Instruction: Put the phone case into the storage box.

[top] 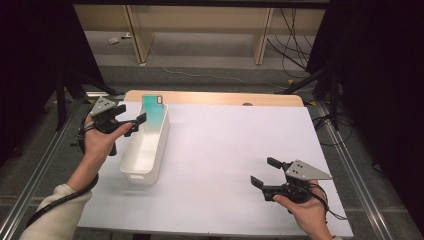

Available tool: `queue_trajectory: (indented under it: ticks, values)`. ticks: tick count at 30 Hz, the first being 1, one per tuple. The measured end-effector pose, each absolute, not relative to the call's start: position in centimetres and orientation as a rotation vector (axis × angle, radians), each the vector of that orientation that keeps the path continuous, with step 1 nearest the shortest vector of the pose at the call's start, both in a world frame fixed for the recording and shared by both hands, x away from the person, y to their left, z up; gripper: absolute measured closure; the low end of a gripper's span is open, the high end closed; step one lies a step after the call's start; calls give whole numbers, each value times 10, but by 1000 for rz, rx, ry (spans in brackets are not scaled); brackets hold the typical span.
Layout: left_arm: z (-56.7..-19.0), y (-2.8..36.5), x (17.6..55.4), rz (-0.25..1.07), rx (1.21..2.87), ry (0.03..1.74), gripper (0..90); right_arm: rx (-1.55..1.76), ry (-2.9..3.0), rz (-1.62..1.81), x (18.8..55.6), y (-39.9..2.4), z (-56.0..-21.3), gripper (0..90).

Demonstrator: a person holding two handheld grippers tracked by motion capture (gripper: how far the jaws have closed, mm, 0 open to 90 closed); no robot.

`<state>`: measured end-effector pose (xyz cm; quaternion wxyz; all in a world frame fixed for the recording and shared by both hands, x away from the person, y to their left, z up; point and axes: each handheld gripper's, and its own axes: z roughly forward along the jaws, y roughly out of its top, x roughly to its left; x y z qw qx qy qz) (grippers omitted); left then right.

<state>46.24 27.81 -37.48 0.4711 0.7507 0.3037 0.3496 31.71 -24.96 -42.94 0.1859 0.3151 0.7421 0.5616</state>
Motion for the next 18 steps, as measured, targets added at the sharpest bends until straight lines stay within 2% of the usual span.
queue_trajectory:
  ticks: [2,3,18]
  values:
    - [-375,276,455,836,1826,749,116,890,2091,1581,317,-249,-429,156]
    - [-383,257,436,629,1608,1052,116,888,2092,1584,317,-249,-429,157]
    - [-391,244,388,589,1607,987,112,883,2088,1582,317,-250,-429,156]
